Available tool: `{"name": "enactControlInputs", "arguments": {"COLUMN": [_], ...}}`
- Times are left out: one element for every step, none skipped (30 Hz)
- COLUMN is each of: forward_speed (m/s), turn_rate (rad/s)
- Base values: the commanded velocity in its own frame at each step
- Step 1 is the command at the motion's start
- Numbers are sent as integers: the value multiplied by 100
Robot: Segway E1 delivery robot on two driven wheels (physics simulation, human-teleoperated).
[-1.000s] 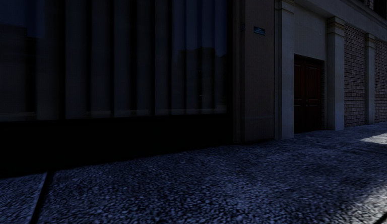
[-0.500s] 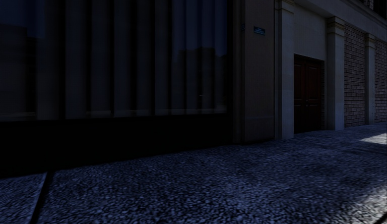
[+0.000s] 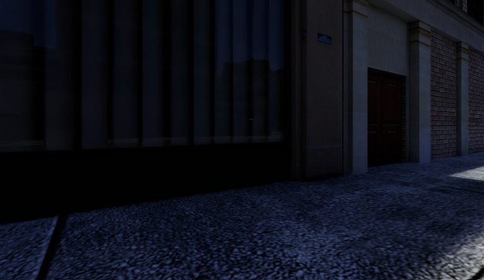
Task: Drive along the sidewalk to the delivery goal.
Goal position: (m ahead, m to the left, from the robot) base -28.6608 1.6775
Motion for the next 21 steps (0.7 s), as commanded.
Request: {"name": "enactControlInputs", "arguments": {"forward_speed": [101, 107, 108, 108, 108, 109, 110, 112, 112, 116, 124, 128, 128, 128, 129, 129, 129, 129, 129, 130, 130], "turn_rate": [-8, -21, -24, -25, -25, -26, -26, -26, -26, -26, -27, -40, -49, -49, -52, -52, -52, -52, -52, -52, -52]}}
